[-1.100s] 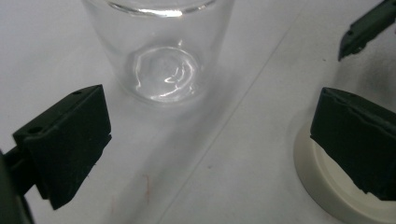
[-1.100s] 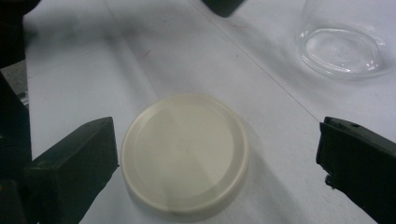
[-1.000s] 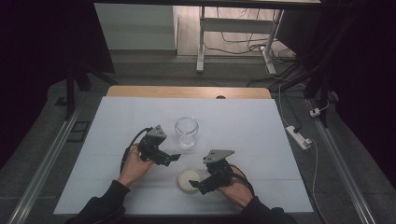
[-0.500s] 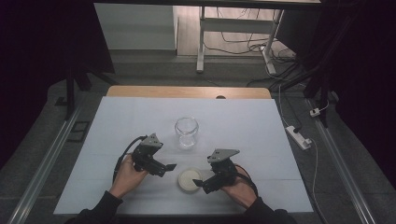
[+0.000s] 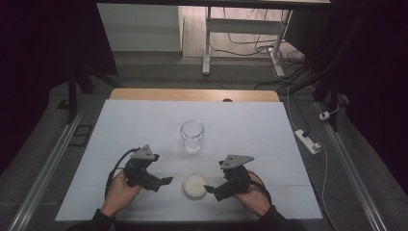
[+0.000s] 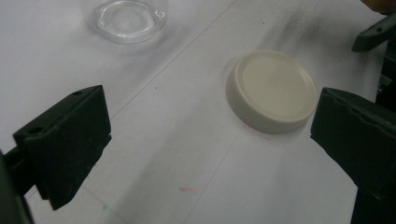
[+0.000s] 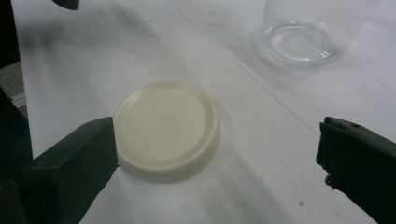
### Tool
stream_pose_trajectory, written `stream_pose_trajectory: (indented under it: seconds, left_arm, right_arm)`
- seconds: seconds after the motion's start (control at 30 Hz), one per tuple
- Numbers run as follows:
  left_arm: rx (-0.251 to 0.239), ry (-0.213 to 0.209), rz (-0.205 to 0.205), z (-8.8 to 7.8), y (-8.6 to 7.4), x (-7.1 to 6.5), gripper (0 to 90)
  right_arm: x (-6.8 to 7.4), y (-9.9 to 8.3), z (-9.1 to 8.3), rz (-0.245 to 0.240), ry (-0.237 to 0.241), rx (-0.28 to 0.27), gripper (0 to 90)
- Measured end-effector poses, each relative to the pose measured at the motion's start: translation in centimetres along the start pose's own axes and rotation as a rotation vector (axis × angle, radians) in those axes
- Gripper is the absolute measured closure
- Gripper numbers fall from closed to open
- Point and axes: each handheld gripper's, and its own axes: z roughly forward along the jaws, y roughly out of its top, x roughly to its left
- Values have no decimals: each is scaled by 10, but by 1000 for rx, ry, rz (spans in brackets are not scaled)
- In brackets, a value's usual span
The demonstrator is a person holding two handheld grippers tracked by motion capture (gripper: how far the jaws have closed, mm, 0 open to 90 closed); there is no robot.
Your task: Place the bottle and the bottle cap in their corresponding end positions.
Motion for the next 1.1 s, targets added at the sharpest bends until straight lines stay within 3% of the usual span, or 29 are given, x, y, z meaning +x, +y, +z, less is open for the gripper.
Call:
stream_pose_trajectory:
  seconds: [0.43,0.77,1.1]
  left_arm:
    - [-36,38,-53,-32,-29,-5,0]
    - [-62,98,-96,-57,-53,-5,0]
    - [-46,169,-144,-75,-78,-3,0]
  right_arm:
    - [-10,-16,-30,52,-63,-30,0]
    - [-16,-34,-52,91,-126,-28,0]
    - [-22,-53,-72,151,-200,-19,0]
